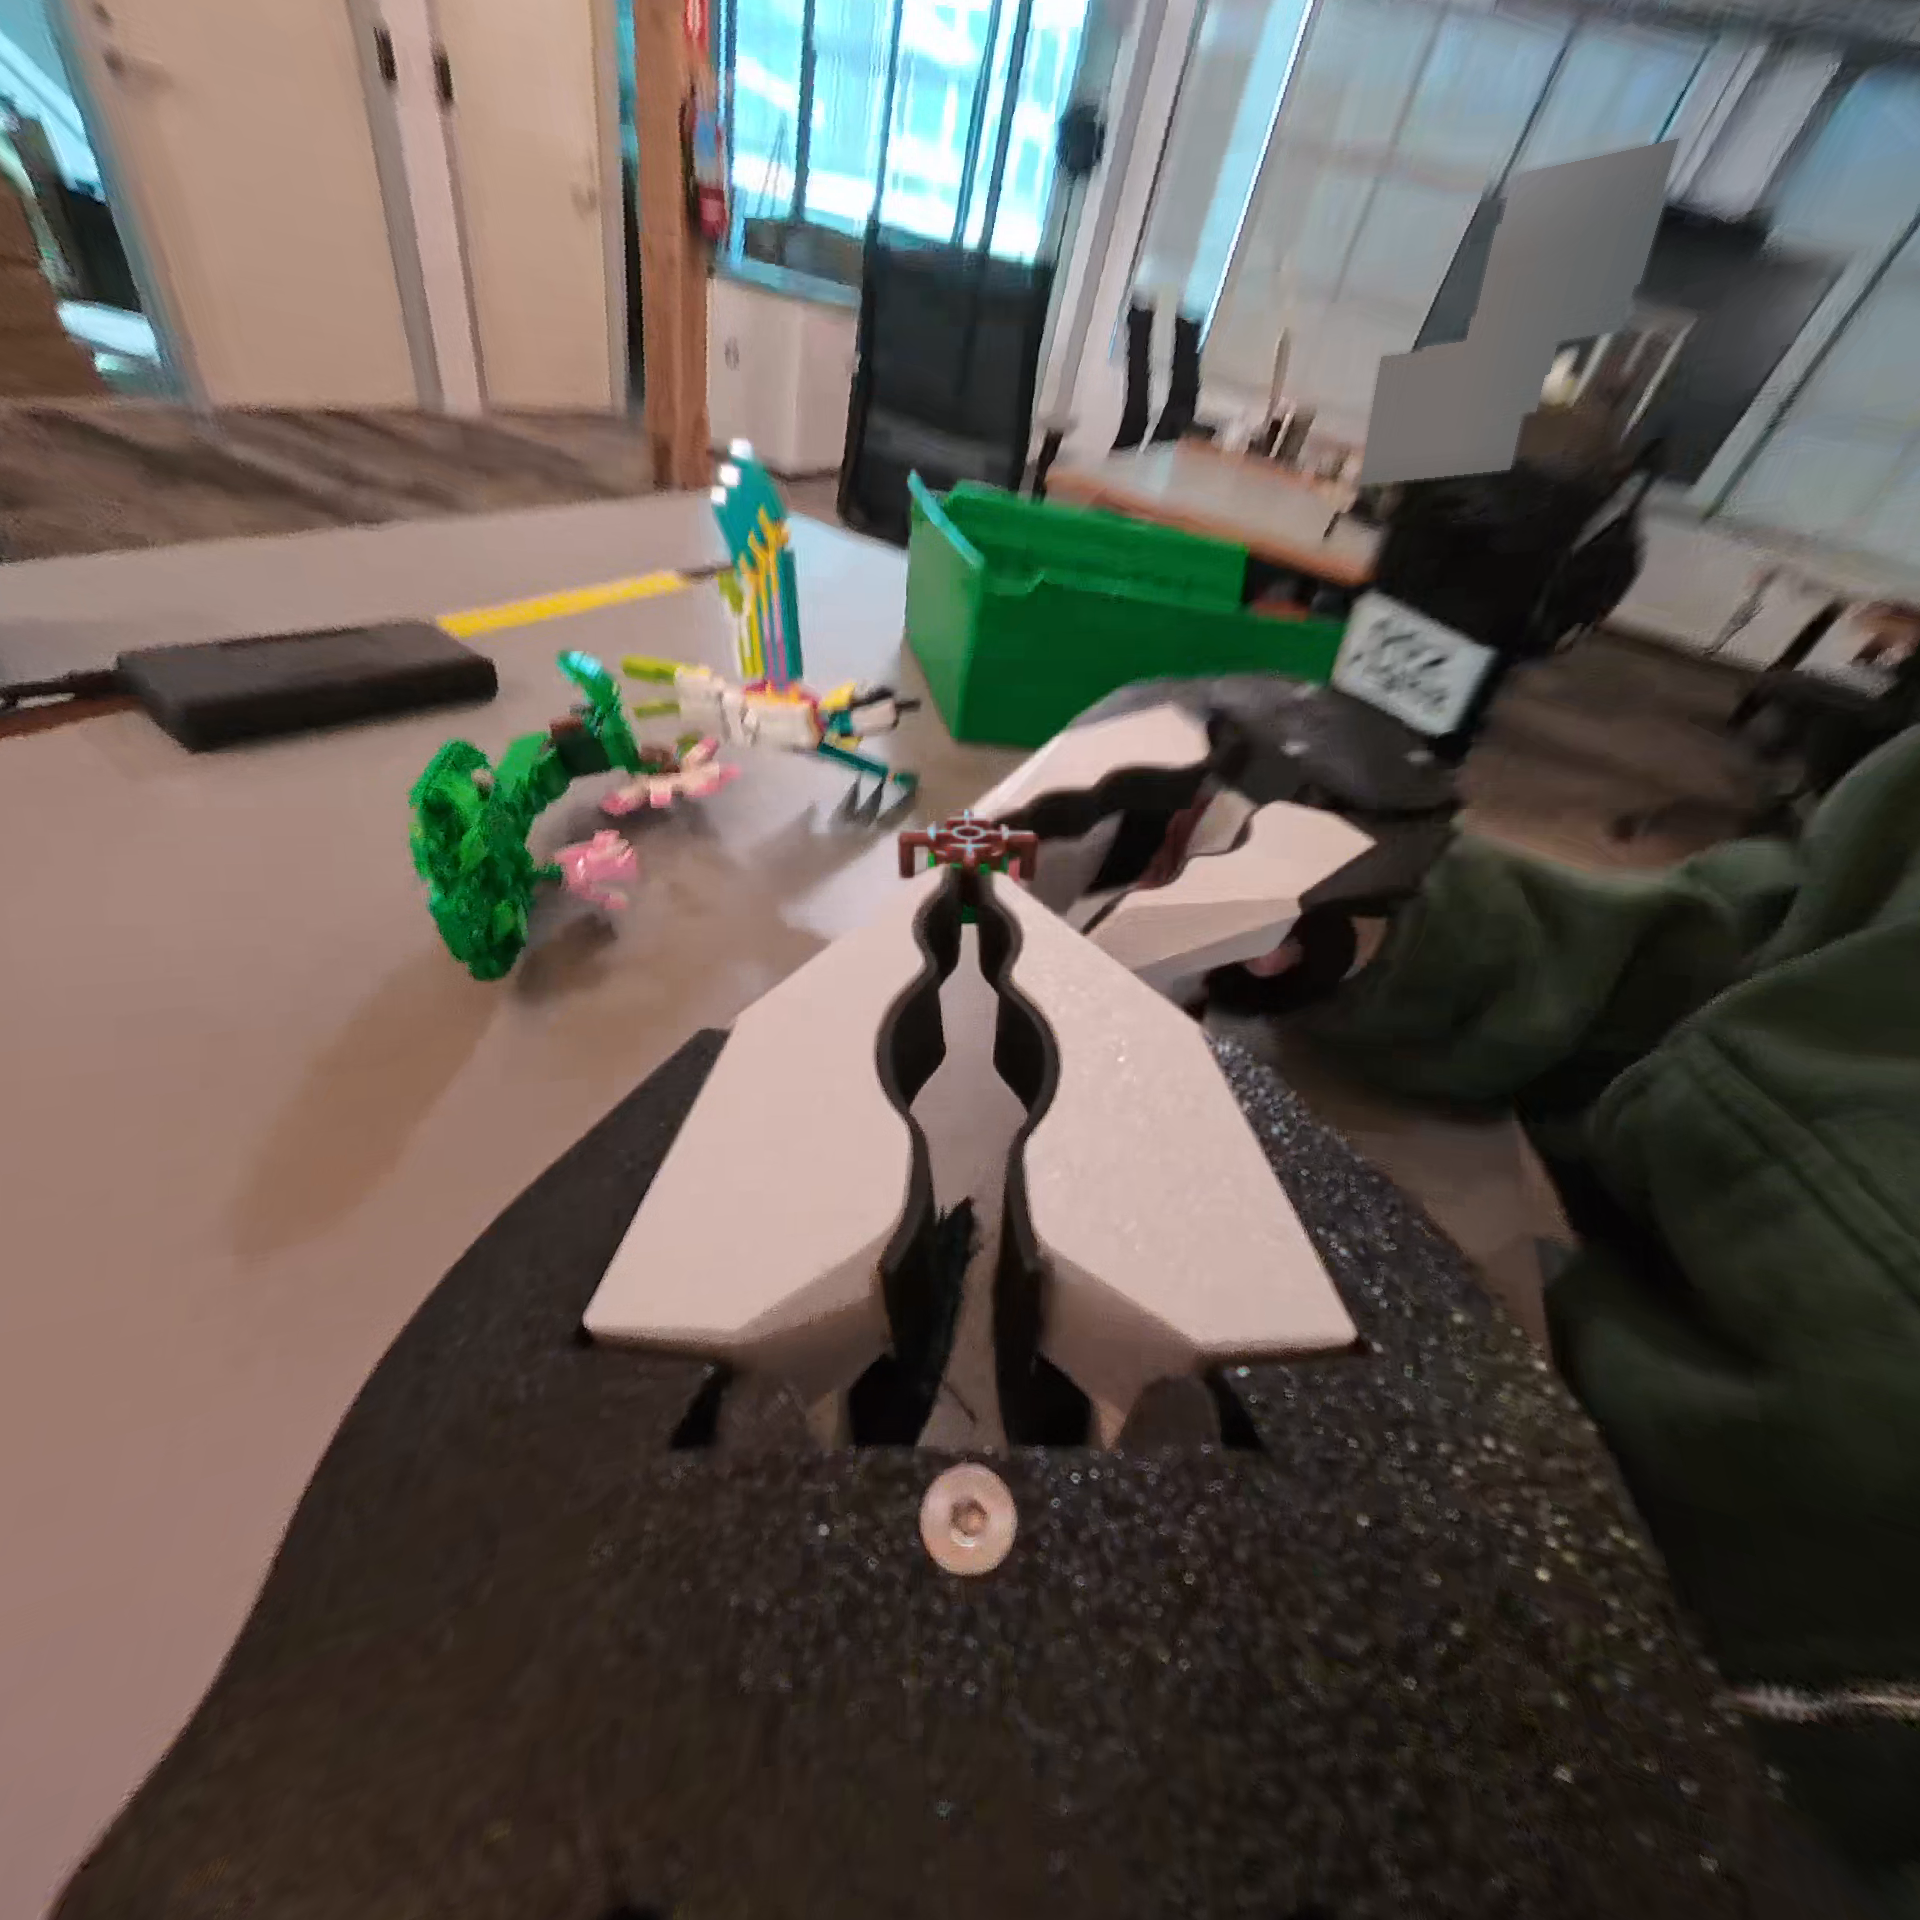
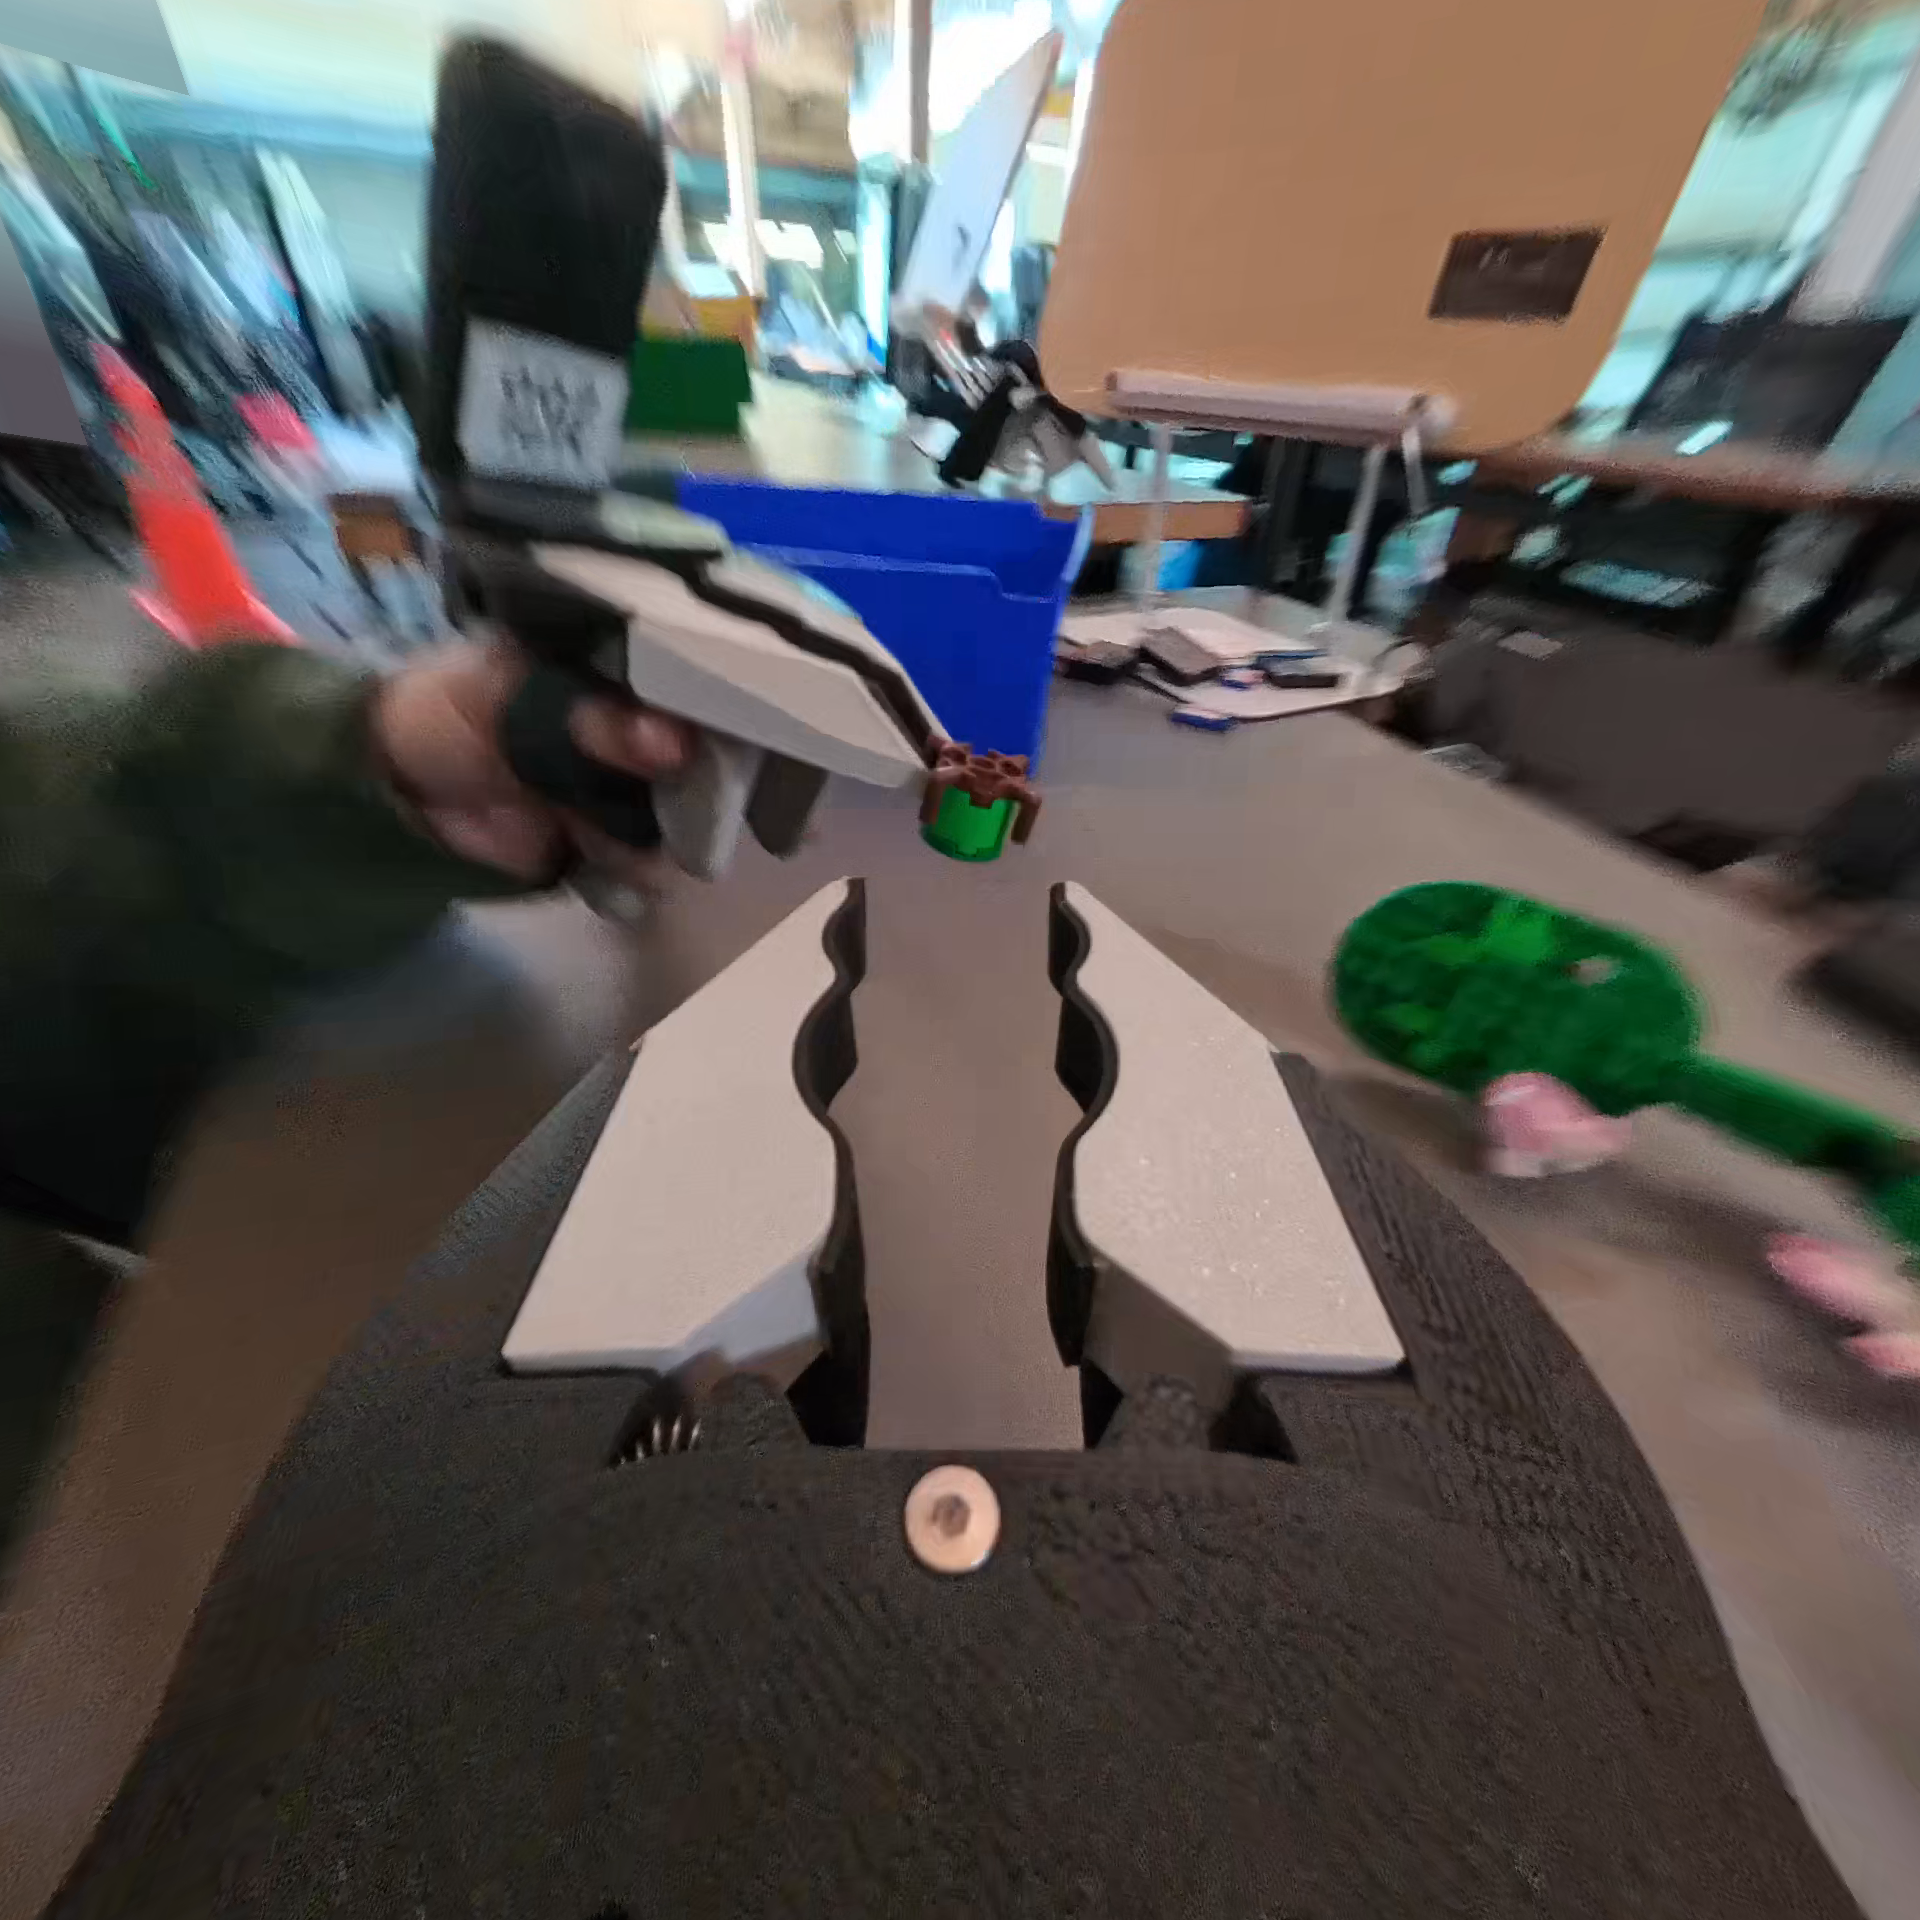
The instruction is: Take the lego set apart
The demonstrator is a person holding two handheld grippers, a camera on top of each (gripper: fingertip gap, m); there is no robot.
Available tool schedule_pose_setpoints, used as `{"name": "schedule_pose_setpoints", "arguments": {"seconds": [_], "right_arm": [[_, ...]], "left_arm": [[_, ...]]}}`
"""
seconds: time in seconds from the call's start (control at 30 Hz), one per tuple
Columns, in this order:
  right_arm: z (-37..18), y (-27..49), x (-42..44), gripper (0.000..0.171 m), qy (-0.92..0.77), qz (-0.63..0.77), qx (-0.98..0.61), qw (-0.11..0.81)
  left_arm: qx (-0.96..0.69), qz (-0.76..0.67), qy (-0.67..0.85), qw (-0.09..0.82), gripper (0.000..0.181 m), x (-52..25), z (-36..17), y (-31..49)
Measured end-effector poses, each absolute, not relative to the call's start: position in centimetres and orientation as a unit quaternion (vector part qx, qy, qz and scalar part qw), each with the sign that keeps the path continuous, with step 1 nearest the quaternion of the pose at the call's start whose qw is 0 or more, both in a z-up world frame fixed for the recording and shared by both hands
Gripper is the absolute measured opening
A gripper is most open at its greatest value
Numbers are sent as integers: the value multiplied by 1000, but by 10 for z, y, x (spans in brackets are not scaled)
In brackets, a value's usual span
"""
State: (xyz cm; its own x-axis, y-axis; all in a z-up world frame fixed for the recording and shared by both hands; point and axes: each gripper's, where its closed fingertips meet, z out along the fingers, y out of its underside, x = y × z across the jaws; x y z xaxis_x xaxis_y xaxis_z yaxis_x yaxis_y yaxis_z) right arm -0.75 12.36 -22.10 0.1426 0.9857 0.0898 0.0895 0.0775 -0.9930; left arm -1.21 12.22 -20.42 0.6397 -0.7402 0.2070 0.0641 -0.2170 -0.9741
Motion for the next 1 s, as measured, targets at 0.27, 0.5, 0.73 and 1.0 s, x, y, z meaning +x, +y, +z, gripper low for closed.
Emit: {"name": "schedule_pose_setpoints", "arguments": {"seconds": [0.27,0.5,0.73,1.0], "right_arm": [[-194,109,-14,16,-397,620,-521,432],[-239,105,-16,13,-544,455,-532,463],[-230,118,-16,14,-553,368,-510,547],[-223,121,-22,14,-558,308,-477,605]], "left_arm": [[-643,-449,227,578,0,-6,-189,110],[-531,-543,195,620,0,-19,-139,91],[-646,-256,70,716,1,-137,-129,121],[-816,95,-84,564,57,-326,-169,105]]}}
